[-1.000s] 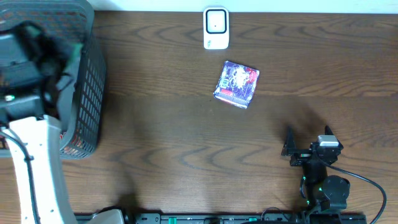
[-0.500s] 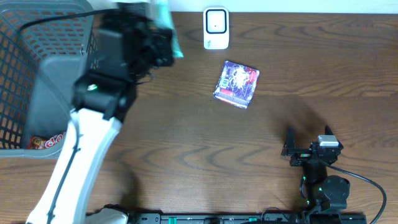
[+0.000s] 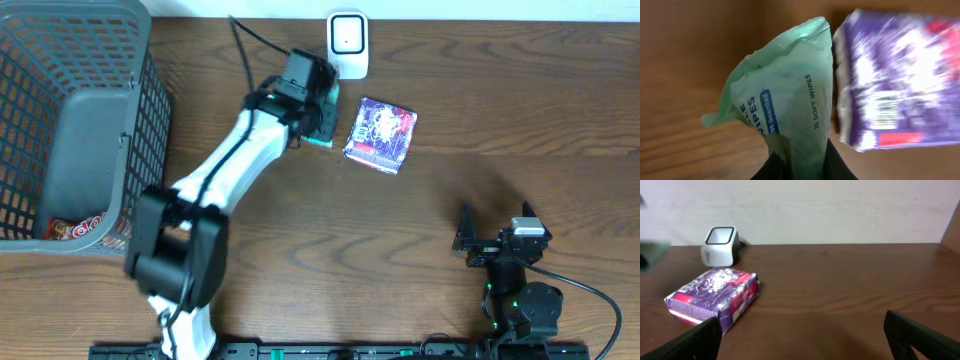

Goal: Scan the item barcode
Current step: 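Hold the wipes under the scanner, then release them beside the box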

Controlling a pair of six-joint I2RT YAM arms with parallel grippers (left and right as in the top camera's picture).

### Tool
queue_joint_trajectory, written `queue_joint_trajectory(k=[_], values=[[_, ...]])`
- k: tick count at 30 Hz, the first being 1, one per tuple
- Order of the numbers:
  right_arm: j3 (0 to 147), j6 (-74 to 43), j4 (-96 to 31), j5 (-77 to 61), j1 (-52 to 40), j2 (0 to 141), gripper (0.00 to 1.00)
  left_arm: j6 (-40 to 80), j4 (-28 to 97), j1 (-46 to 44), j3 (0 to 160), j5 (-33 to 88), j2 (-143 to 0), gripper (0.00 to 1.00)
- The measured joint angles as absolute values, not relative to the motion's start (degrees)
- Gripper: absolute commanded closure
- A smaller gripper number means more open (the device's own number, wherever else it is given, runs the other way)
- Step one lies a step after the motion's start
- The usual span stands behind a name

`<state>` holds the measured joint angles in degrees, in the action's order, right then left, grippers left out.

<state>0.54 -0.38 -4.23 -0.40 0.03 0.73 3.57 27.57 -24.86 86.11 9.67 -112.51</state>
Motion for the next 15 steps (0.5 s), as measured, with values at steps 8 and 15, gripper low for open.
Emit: queue_joint_trajectory(k=[8,15], values=[[0.54,-0.38,-4.23,-0.4,0.03,0.73,0.01,8.38,27.62,-27.11,86.06,8.67,-121.1,0.91],[0.54,-0.38,-4.23,-0.4,0.03,0.71,0.01,12.99,26.22,-33.19,86.06,8.64,-121.45,0.91]])
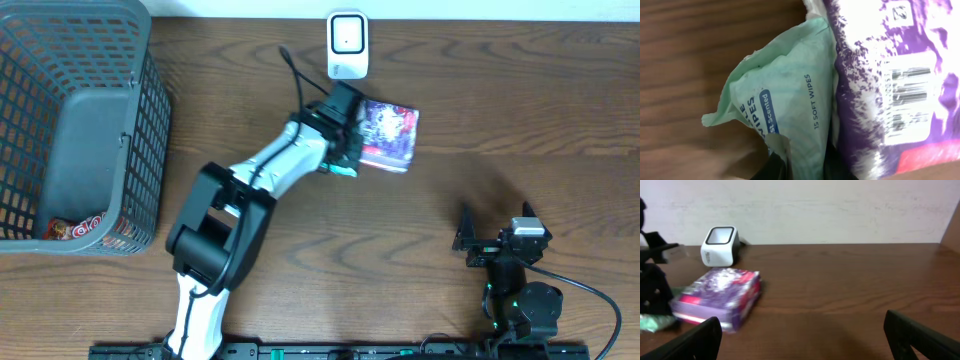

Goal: Scan the item barcode
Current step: 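Hold the wipes under the scanner, then release them beside the box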

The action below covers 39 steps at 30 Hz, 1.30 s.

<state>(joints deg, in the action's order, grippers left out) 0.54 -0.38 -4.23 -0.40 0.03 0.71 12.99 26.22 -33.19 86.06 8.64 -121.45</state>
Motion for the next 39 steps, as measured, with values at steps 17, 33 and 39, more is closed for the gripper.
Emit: queue_joint_trajectory(k=[17,33,39], values=[[0.54,-0.38,-4.23,-0.4,0.03,0.73,0.01,16.97,22.44,-35.97,86.06,-3.99,-121.45,0.87],[0.54,-0.38,-4.23,-0.4,0.03,0.73,0.01,23.27,22.48,-31.83,86.06,-7.57,-121.45,0.68],[0.54,-0.38,-4.23,-0.4,0.03,0.73,0.01,22.11,23.18,-32.47,86.06,-5.23,-120.6,0.37]])
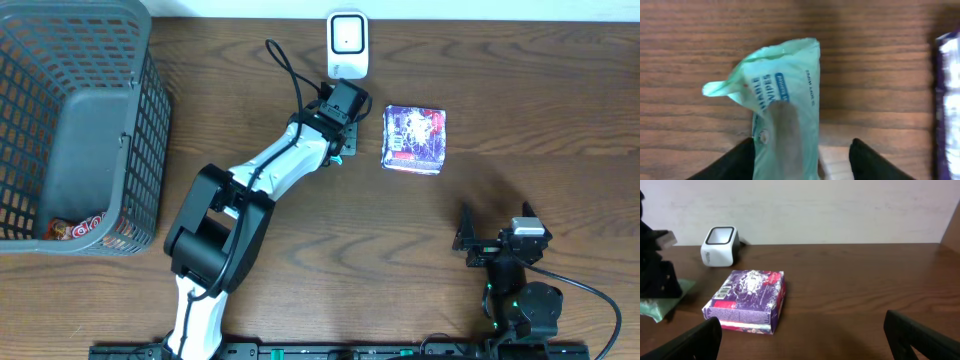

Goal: Scan the item barcode
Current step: 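Hold the wipes under the scanner, then release them beside the box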

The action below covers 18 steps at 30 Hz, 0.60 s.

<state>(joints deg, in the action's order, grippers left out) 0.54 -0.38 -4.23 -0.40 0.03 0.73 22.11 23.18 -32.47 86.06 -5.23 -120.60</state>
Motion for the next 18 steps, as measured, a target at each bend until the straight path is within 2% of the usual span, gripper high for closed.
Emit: queue_joint_trajectory(k=[9,18], values=[[0.54,-0.38,-4.23,-0.4,0.03,0.73,0.01,22.0,22.92,-32.49,86.24,-2.59,-108.88,0.37],[0.54,-0.38,-4.23,-0.4,0.03,0.73,0.01,18.0,23.73,-31.64,86.26,-0.97,-108.05,0.38]])
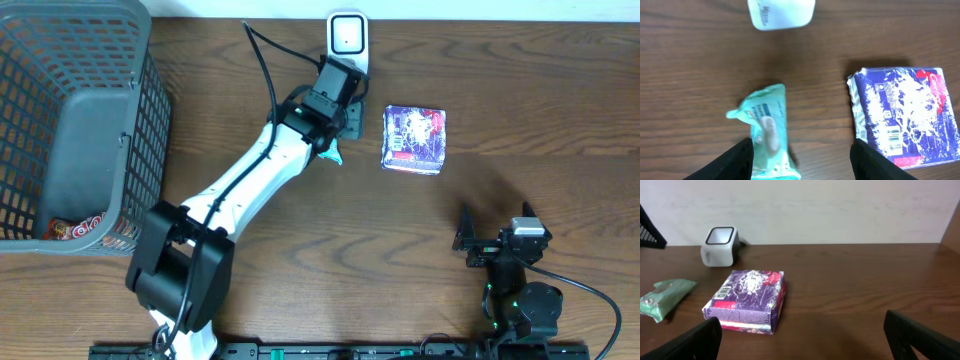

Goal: Scan the item barcode
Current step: 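Hold the wipes under the scanner, then release them beside the box, then reach the left gripper into the basket toward the chocolate wafer bar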

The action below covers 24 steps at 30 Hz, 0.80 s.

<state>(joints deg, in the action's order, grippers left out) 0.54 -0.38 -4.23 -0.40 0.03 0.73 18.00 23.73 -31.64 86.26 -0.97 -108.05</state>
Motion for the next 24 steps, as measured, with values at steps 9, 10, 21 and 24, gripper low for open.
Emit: queue_joint_trajectory(k=[9,10,21,24], values=[[0.54,-0.38,-4.23,-0.4,0.03,0.73,0.01,14.7,21.78,-21.65,86.17,-0.91,-88.14,0.31],[0.54,-0.38,-4.23,-0.4,0.03,0.73,0.01,14.31,21.78,-19.9,86.17,-2.0,-85.6,0.3],[0.54,-0.38,-4.21,-0.4,0.03,0.73,0.01,18.15,28.12,5.13,86.26,-17.17,-76.95,0.2],[0.54,-0.38,-4.23,-0.4,0.03,0.73,0.01,23.73,34.13,12.4,86.26,-18.44,-78.19,0.18]])
